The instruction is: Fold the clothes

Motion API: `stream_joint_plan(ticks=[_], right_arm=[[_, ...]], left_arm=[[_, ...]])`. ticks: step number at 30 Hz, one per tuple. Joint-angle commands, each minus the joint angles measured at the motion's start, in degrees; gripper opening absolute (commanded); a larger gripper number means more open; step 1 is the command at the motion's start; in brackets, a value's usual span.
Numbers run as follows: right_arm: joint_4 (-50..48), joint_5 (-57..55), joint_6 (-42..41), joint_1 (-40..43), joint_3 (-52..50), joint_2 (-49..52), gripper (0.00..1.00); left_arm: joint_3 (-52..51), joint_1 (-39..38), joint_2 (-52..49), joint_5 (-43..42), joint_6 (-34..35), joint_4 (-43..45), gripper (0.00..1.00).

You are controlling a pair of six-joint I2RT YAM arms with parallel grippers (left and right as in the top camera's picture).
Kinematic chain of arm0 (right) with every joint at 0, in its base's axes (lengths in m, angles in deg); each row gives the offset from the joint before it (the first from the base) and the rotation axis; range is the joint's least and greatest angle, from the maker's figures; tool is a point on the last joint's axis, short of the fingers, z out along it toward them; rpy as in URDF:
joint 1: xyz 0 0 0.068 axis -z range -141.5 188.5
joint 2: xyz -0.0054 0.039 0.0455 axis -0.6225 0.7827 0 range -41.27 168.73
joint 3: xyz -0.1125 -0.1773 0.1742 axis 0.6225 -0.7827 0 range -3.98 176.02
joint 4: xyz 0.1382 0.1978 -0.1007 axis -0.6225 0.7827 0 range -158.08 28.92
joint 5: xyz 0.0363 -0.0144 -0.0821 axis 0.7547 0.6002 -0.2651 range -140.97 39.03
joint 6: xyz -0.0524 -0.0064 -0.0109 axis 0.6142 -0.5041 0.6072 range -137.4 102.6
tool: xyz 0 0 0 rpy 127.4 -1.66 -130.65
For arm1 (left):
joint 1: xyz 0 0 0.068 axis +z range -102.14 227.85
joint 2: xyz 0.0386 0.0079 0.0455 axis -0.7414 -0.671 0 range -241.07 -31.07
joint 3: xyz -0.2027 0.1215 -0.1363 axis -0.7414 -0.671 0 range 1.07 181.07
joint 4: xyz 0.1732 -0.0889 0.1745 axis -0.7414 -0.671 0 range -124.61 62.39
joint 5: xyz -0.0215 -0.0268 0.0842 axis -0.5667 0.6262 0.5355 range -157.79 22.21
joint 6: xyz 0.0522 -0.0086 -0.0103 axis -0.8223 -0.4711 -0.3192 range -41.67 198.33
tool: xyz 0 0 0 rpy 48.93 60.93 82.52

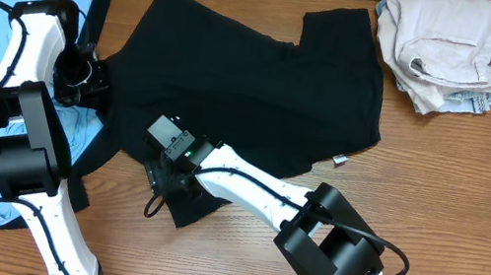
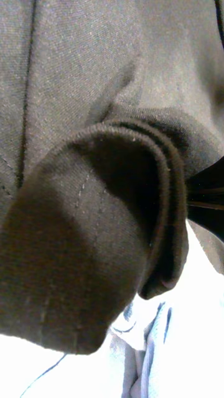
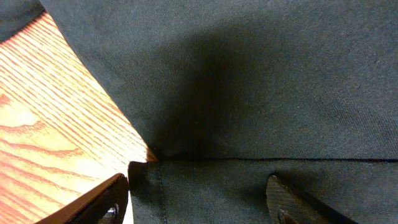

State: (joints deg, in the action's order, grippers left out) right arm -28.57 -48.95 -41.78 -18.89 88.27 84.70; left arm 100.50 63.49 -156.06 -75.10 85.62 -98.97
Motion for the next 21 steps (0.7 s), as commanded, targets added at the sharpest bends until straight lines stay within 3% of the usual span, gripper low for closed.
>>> stream_joint_plan(ticks=[1, 2, 9, 17, 21], right_arm=[[0.13, -0.92, -0.28, -0.35, -0.35, 2.54, 0.68], [0.22, -0.92, -0.31, -0.35, -0.35, 2.54, 0.64], [2.64, -0.90, -0.35, -0.35, 0.98, 2.51, 0.07], [6.32, -1.11, -1.20, 0.00, 2.86, 2.40, 0.04], [12.17, -6.38, -6.32, 1.99, 6.03, 2.40, 0.04]], left_arm=[[1.22, 0.31, 0.42, 0.26, -0.92, 0.07, 0.04], [1.22, 0.31, 0.42, 0.26, -0.98, 0.09, 0.04], [1.22, 0.31, 0.39, 0.24, -1.11, 0.09, 0.04], [1.22, 0.31, 0.39, 0.24, -1.09, 0.07, 0.04], [1.22, 0.31, 0.39, 0.26, -1.11, -0.11, 0.04]])
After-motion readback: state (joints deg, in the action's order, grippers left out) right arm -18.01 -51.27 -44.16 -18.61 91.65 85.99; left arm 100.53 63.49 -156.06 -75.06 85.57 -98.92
